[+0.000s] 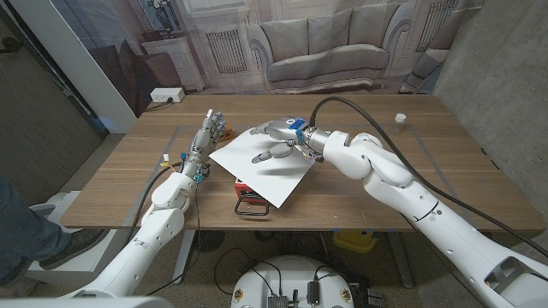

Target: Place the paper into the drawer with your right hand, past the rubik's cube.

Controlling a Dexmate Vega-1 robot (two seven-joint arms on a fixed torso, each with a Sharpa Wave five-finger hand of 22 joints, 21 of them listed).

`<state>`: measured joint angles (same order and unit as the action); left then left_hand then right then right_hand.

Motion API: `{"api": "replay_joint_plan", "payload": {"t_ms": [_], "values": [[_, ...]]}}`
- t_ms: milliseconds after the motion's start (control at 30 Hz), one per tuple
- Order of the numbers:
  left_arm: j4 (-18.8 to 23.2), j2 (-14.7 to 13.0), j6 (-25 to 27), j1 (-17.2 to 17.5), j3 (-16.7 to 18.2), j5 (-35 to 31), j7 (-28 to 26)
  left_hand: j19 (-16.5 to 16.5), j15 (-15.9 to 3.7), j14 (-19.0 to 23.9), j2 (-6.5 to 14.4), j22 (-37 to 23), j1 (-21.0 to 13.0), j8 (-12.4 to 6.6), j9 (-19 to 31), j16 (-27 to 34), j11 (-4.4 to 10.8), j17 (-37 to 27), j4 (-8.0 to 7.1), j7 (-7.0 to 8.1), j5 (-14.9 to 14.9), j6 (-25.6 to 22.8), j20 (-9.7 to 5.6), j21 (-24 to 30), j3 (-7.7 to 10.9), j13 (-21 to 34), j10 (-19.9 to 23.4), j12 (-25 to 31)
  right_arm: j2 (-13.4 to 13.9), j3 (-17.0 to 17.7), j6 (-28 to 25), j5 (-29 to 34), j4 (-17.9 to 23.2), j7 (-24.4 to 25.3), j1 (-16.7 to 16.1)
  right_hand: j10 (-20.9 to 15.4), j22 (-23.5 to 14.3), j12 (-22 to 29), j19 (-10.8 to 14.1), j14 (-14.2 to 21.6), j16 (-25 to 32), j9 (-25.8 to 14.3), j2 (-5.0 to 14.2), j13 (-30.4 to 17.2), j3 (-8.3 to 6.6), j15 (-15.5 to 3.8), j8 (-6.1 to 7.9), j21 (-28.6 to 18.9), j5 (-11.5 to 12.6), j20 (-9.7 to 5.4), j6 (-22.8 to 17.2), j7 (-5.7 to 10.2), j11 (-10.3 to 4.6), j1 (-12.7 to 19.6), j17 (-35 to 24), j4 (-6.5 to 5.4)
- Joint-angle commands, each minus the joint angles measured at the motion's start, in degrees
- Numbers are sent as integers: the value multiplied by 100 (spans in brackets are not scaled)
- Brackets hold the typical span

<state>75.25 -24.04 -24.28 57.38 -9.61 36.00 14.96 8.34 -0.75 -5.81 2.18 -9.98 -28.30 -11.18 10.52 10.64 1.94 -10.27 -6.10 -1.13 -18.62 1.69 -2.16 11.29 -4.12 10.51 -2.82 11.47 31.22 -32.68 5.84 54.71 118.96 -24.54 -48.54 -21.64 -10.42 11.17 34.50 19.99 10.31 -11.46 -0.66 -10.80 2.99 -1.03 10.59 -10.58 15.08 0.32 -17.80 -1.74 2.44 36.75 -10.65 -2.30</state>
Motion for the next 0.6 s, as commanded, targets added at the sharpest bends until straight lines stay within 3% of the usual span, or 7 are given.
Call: {"api": "replay_joint_plan", "payload": {"t_ms": [33, 600], "values": [[150, -65, 34, 35, 1, -21, -58, 62, -6, -51, 27, -35, -14, -19, 29, 5, 36, -13, -20, -4, 6, -40, -177, 8, -43, 30, -5, 12, 25, 106, 117, 19, 126, 395, -92, 22, -6, 14, -35, -39, -9, -8, -20, -9, 53, -7, 32, 15, 63, -2, 12, -3, 19, -1, -17, 16], [403, -210, 82, 125, -12, -9, -183, 65, -6, -56, 38, -35, -24, -18, 29, 3, 24, -13, -18, 12, 5, -39, -181, 8, -57, 30, 7, 16, 46, 320, 59, 92, 406, 848, -245, 0, -3, 37, -46, -31, 11, -6, -20, -8, 66, -12, 44, -2, 93, 9, 12, -5, 18, 0, -14, 17]]}}
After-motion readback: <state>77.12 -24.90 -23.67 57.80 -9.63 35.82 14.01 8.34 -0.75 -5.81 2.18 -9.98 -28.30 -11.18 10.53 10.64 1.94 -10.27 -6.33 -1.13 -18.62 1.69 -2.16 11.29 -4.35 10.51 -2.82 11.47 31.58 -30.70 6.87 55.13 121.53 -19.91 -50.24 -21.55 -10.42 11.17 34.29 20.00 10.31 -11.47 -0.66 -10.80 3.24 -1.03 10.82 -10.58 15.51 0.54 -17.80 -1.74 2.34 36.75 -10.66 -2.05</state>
